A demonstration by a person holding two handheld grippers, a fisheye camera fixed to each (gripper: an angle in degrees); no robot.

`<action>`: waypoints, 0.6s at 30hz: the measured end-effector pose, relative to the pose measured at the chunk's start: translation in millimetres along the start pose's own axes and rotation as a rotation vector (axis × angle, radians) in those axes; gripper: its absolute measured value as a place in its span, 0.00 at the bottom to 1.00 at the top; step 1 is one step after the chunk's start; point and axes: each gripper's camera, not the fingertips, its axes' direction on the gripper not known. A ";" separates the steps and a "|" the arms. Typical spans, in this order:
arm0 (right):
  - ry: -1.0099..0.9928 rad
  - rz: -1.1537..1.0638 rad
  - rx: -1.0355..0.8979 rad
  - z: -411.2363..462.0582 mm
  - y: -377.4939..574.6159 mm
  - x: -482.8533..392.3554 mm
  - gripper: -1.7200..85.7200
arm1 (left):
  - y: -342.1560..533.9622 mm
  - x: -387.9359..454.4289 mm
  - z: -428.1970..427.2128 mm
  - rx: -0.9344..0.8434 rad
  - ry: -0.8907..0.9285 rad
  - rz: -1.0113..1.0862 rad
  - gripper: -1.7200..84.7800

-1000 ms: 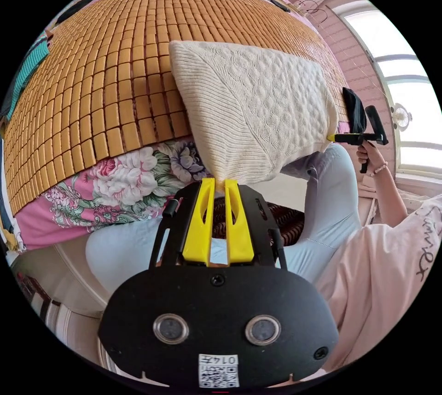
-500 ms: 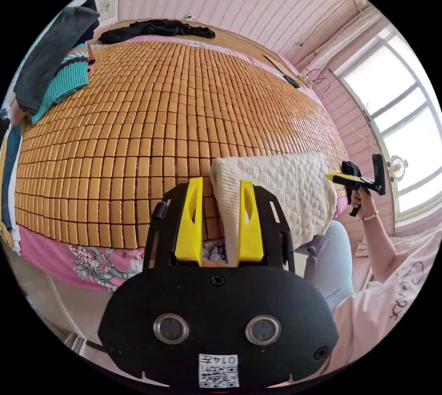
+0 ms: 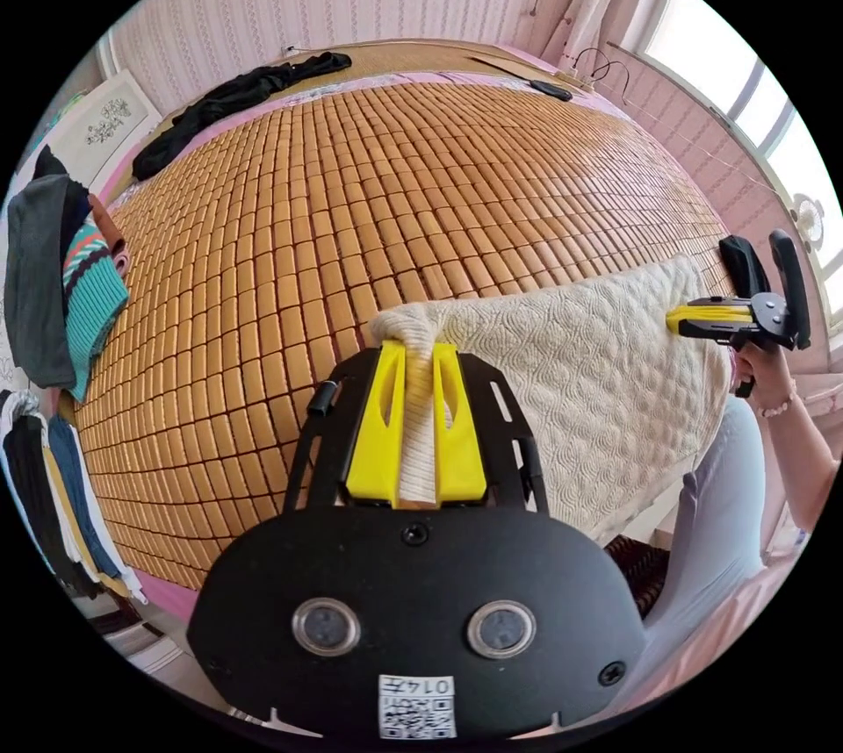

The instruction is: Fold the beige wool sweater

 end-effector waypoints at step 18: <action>0.153 -0.463 -0.300 36.6 -167.7 -141.9 0.02 | 64.4 155.9 -14.7 -0.021 0.236 0.267 0.02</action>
